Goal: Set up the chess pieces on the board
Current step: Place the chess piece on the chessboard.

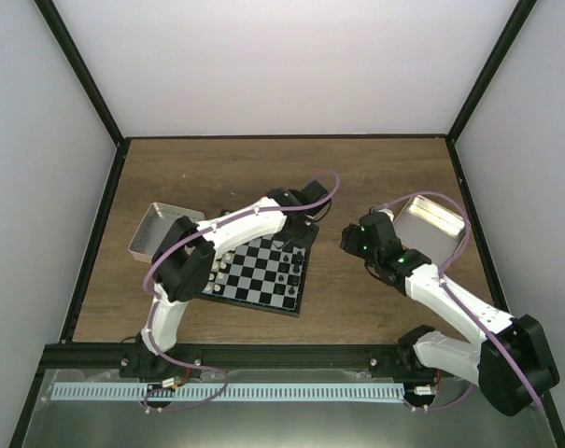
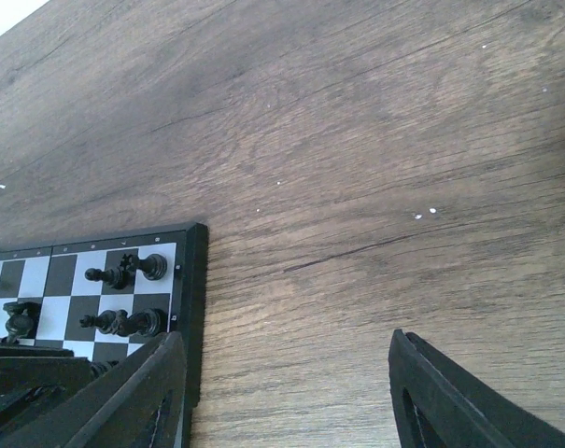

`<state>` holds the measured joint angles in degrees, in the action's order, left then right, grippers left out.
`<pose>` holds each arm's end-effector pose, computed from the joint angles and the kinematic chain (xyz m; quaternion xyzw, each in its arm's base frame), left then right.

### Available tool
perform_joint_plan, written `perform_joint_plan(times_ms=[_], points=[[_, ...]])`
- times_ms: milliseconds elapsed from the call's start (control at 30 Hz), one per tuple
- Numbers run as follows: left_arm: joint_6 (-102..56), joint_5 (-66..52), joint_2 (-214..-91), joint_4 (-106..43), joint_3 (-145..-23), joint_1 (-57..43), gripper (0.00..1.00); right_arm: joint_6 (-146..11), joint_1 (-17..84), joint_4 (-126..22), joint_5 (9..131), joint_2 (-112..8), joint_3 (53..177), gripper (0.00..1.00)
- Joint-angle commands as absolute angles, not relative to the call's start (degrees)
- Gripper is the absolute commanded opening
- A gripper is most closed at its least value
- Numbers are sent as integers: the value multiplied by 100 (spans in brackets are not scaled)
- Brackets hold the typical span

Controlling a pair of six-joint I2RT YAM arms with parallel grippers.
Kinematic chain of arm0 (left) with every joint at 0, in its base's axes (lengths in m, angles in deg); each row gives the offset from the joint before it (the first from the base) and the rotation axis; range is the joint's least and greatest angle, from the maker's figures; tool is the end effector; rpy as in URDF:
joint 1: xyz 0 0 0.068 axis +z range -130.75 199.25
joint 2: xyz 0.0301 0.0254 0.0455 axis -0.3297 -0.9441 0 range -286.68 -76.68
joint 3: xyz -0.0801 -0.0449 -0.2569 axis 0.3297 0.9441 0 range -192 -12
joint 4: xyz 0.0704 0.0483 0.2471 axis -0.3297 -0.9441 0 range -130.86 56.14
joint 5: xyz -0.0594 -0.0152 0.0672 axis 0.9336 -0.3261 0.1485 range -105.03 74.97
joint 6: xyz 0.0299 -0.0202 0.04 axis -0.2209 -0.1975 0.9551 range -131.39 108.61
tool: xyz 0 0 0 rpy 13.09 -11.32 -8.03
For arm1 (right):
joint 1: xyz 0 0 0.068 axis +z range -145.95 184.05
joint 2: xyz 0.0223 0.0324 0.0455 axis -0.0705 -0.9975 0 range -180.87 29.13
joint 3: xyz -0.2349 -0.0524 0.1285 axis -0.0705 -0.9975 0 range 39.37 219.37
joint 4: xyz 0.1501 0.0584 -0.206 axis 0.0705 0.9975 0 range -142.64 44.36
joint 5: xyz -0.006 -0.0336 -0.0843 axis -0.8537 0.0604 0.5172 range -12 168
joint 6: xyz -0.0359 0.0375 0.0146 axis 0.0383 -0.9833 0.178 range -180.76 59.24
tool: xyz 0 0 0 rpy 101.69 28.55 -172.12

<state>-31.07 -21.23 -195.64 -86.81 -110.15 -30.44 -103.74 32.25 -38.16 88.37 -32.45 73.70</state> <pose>0.2804 -0.3245 0.2085 0.2486 0.9568 -0.0362 0.1465 0.1978 0.0988 0.2142 0.1535 0.8966 0.1699 0.3791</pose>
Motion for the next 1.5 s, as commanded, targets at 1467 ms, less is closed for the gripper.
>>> perform_joint_plan(times_ms=[1467], points=[[-3039,-2078,-18810,-8006,-10709,-2665,39,-10331,3173,-3927,8683,-3070,7394,61]])
